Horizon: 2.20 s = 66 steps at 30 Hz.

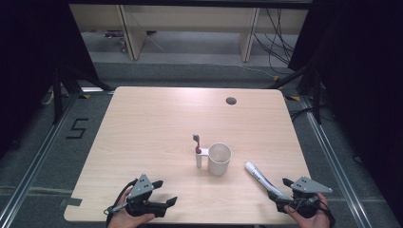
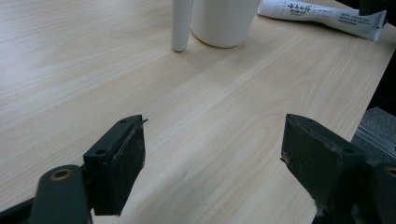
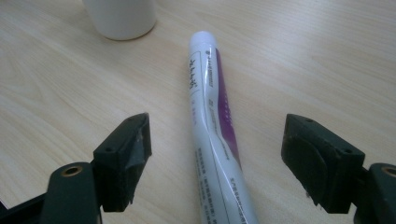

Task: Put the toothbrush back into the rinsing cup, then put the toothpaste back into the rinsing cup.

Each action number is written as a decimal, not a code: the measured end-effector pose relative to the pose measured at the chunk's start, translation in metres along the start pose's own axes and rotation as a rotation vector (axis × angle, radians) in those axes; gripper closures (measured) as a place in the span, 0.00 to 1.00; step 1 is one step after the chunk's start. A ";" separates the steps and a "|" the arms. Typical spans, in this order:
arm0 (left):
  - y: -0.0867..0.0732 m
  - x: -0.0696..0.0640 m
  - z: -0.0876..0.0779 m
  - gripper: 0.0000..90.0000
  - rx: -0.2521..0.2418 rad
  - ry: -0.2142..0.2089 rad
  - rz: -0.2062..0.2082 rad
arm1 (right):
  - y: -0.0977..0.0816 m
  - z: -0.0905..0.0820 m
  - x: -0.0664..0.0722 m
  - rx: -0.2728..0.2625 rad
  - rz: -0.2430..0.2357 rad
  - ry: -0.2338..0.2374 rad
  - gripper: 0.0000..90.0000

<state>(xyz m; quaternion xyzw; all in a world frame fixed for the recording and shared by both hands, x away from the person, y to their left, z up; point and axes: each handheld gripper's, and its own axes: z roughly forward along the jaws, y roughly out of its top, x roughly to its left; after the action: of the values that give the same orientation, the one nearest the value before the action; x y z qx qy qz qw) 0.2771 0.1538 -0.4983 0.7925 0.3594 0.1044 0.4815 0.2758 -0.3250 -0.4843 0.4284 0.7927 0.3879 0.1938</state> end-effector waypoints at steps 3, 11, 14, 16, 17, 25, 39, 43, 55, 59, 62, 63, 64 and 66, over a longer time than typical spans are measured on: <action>-0.002 -0.001 -0.003 0.23 0.001 0.006 -0.005 | 0.000 -0.001 0.001 0.008 0.024 -0.005 0.28; -0.012 -0.005 -0.005 0.23 0.025 0.005 0.010 | 0.000 -0.003 0.000 0.000 -0.010 -0.009 0.28; -0.017 -0.010 -0.005 0.23 0.048 0.000 0.024 | -0.001 -0.003 0.001 -0.001 -0.004 -0.008 0.28; -0.018 -0.012 -0.005 0.23 0.049 0.000 0.027 | -0.001 -0.004 0.001 0.001 -0.012 -0.012 0.28; -0.018 -0.012 -0.006 0.23 0.058 0.002 0.038 | -0.001 -0.003 0.001 0.004 -0.010 -0.012 0.28; -0.019 -0.011 -0.004 0.23 0.062 0.001 0.042 | -0.001 -0.008 0.006 0.014 -0.006 0.007 0.39; -0.020 -0.011 -0.007 0.24 0.078 0.017 0.055 | -0.004 -0.018 0.019 0.071 -0.041 0.034 0.90; -0.020 -0.011 -0.007 0.24 0.081 0.017 0.060 | -0.005 -0.016 0.017 0.071 -0.104 0.038 0.96; -0.022 -0.012 -0.005 0.24 0.064 0.009 0.047 | -0.011 -0.013 0.020 0.141 -0.116 0.062 0.99; -0.022 -0.012 -0.005 0.24 0.056 0.009 0.044 | -0.013 -0.012 0.018 0.166 -0.123 0.056 0.99; -0.022 -0.012 -0.005 0.25 0.074 0.008 0.048 | -0.015 -0.012 0.018 0.193 -0.113 0.046 0.99; -0.022 -0.012 -0.006 0.25 0.074 0.009 0.048 | -0.016 -0.013 0.019 0.205 -0.101 0.042 0.99; -0.022 -0.012 -0.006 0.25 0.074 0.009 0.047 | -0.016 -0.012 0.016 0.209 -0.117 0.041 0.99; -0.023 -0.013 -0.005 0.25 0.067 0.008 0.043 | -0.017 -0.012 0.014 0.225 -0.118 0.028 0.99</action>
<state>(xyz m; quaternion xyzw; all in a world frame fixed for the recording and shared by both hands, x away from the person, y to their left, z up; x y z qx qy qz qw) 0.2543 0.1547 -0.5125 0.8153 0.3473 0.1058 0.4510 0.2513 -0.3244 -0.4892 0.3947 0.8576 0.2904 0.1560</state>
